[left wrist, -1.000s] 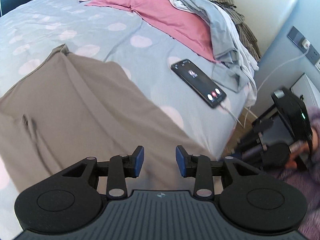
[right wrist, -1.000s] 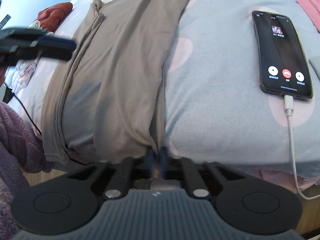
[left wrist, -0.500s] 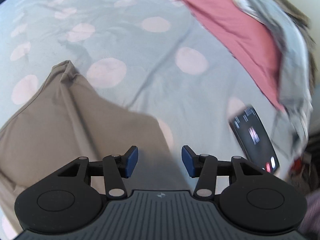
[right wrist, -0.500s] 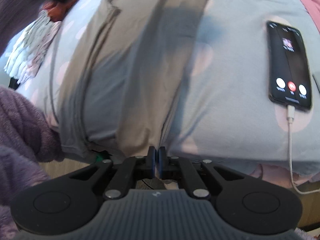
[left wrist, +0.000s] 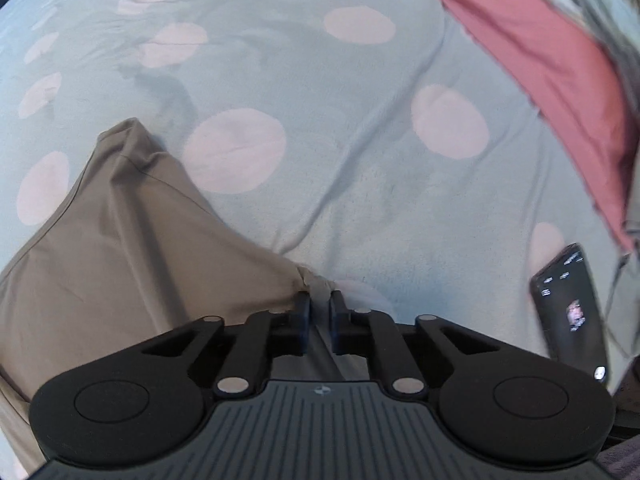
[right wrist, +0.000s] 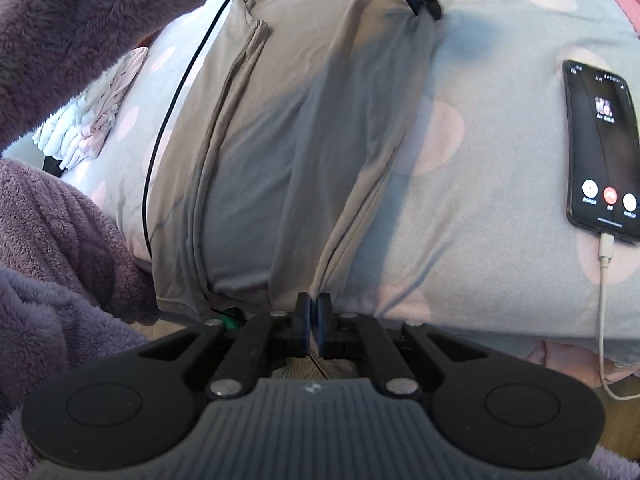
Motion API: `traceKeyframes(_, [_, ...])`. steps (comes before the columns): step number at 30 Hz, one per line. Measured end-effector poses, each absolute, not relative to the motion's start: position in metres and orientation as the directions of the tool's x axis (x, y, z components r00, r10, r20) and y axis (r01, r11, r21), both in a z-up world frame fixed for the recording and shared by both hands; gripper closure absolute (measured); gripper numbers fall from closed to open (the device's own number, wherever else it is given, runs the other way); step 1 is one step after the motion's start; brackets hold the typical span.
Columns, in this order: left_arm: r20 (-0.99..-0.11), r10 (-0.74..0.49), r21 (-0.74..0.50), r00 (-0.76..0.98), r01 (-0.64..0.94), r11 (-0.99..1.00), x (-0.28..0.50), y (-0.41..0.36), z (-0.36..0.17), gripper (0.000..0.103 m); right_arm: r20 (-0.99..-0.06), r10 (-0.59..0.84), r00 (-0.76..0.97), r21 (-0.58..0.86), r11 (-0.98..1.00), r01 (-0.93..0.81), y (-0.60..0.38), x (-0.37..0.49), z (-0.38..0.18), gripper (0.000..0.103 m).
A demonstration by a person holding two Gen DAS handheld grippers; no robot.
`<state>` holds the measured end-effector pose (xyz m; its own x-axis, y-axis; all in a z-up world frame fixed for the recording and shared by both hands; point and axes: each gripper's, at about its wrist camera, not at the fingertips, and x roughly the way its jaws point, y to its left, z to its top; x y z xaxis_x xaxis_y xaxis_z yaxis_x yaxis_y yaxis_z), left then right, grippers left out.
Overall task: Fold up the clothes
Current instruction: 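Grasp the shirt edge with the left tool while the right tool holds the fold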
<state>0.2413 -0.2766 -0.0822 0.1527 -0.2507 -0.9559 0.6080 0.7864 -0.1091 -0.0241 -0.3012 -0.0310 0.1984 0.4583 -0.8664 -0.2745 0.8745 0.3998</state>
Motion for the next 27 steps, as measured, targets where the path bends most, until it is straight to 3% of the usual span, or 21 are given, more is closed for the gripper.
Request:
traceKeyframes(5, [-0.908,-0.39,-0.241,0.154,0.57,0.786,0.24,-0.241,-0.053,0.097,-0.869,0.444,0.219,0.387,0.885,-0.261,-0.296,-0.03,-0.023,0.099])
traceKeyframes(13, [-0.847,-0.494,-0.346,0.199,0.498,0.795,0.241,-0.157,-0.018,0.097,-0.847,0.49,0.206,0.412,0.85,-0.327,-0.254,-0.034,-0.01,0.099])
traceKeyframes(27, [-0.776,-0.581,-0.451,0.247,0.428,0.783,0.255,-0.049,-0.069,0.097,-0.889,0.446,0.101,0.38,0.842,-0.382,-0.185,-0.022,-0.041,0.099])
